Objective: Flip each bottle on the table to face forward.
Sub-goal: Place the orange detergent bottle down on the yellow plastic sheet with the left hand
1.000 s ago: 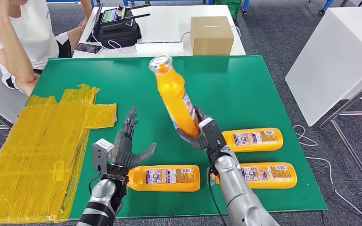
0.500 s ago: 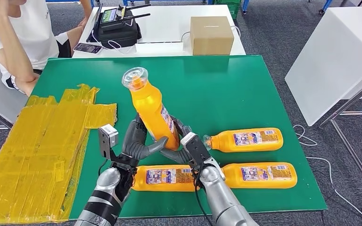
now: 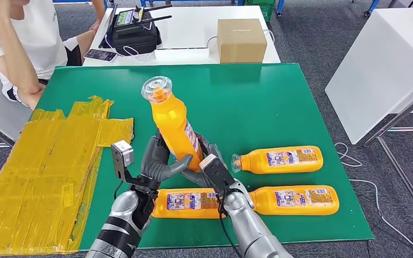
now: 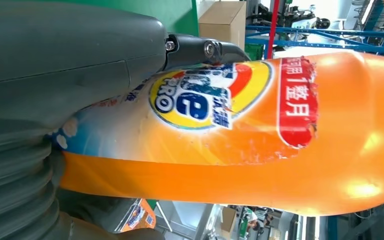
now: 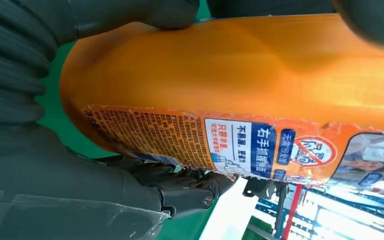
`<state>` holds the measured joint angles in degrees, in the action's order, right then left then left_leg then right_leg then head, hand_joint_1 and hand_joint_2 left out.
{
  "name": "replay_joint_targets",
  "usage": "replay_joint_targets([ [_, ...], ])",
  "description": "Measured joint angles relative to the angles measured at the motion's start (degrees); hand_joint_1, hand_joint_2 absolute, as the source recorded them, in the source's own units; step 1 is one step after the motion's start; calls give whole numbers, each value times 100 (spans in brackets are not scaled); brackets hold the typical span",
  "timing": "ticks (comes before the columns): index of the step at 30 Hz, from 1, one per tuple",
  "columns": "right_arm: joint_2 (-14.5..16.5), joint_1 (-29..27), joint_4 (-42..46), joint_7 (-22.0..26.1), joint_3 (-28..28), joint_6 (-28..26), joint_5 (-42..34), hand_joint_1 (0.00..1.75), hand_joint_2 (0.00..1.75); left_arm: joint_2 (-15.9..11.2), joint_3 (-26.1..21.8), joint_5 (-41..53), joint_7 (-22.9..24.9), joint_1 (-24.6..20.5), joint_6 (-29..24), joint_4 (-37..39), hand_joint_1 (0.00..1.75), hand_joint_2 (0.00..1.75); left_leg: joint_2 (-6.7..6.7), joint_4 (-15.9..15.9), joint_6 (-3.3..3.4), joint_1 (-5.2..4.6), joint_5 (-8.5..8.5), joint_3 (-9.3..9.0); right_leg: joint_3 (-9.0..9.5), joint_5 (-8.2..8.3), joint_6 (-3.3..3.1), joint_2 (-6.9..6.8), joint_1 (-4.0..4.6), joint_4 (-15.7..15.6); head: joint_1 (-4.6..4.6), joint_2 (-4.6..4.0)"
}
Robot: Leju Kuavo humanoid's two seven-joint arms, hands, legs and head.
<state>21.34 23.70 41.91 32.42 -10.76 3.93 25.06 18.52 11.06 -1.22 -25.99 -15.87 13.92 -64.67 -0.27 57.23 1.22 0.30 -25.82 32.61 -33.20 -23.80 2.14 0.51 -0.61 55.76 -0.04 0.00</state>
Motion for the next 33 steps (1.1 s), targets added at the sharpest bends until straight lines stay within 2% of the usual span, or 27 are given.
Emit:
replay_joint_targets([
  [7,-1,1,-85,-3,-168,-108,79,175,175,-26,-9,-31,0,-7,0,0,0,175,0,0,0,0,0,0,0,0,0,0,0,0,1,0],
  [33,-9,5,-131,-3,-246,-112,78,175,175,-46,-18,-31,0,-7,0,0,0,175,0,0,0,0,0,0,0,0,0,0,0,0,0,0],
])
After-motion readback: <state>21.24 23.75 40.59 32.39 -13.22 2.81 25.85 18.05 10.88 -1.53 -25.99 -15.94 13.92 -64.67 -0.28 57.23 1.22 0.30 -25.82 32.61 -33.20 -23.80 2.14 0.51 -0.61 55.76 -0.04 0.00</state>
